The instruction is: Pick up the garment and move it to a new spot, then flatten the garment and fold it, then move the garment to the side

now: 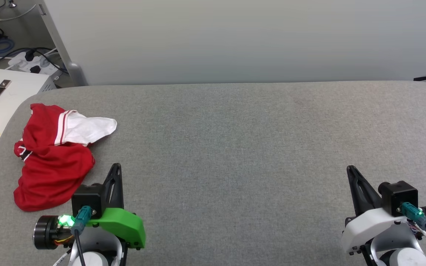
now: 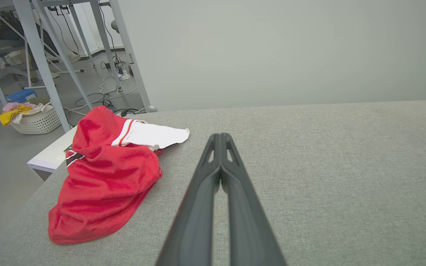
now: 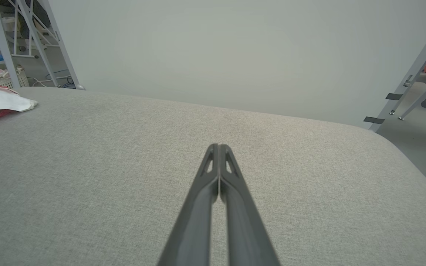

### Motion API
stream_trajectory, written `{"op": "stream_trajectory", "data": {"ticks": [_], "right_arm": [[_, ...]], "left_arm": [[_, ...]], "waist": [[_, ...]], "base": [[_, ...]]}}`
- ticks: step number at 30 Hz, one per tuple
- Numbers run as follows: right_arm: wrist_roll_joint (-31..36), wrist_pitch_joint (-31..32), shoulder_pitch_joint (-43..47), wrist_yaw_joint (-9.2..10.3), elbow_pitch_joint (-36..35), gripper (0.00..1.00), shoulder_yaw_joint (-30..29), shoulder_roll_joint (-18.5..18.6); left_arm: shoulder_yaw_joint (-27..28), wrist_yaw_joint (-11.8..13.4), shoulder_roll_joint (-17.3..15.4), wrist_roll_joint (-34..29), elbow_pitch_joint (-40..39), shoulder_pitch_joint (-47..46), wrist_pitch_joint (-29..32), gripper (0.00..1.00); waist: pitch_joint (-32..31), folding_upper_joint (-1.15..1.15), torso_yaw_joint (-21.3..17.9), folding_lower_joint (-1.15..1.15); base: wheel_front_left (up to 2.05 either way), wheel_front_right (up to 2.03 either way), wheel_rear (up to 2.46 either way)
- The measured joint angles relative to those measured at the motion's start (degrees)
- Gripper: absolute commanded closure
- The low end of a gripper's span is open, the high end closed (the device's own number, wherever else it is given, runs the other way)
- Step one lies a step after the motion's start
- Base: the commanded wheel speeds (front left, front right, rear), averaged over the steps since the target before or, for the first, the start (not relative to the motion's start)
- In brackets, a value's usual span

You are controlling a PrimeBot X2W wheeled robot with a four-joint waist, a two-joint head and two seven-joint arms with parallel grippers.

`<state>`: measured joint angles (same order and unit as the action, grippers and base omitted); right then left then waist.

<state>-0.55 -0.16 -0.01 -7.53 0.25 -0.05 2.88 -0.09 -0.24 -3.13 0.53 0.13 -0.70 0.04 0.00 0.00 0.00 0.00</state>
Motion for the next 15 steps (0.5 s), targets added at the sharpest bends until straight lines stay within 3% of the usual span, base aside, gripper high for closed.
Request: {"op": "stream_trajectory", "data": {"ticks": [11,12,15], "right_arm": [[0.00,0.00,0.00,0.00,0.00,1.00,0.00,0.00],[-0.03,0.00,0.00,0.00,0.01,0.00,0.01,0.00],[-0.03,0.00,0.00,0.00,0.02,0.00,-0.01,0.00]], "left_arm": [[0.00,0.00,0.00,0.00,0.00,0.00,0.00,1.00],[-0.01,-0.01,-0.01,0.03,0.01,-0.01,0.00,0.00],[-0.01,-0.01,-0.01,0.04,0.02,-0.02,0.00,0.00]], "waist": [[0.00,0.00,0.00,0.00],[0.00,0.00,0.00,0.00],[0.00,0.00,0.00,0.00]], "base": [[0.00,0.00,0.00],[0.00,0.00,0.00],[0.00,0.00,0.00]]}}
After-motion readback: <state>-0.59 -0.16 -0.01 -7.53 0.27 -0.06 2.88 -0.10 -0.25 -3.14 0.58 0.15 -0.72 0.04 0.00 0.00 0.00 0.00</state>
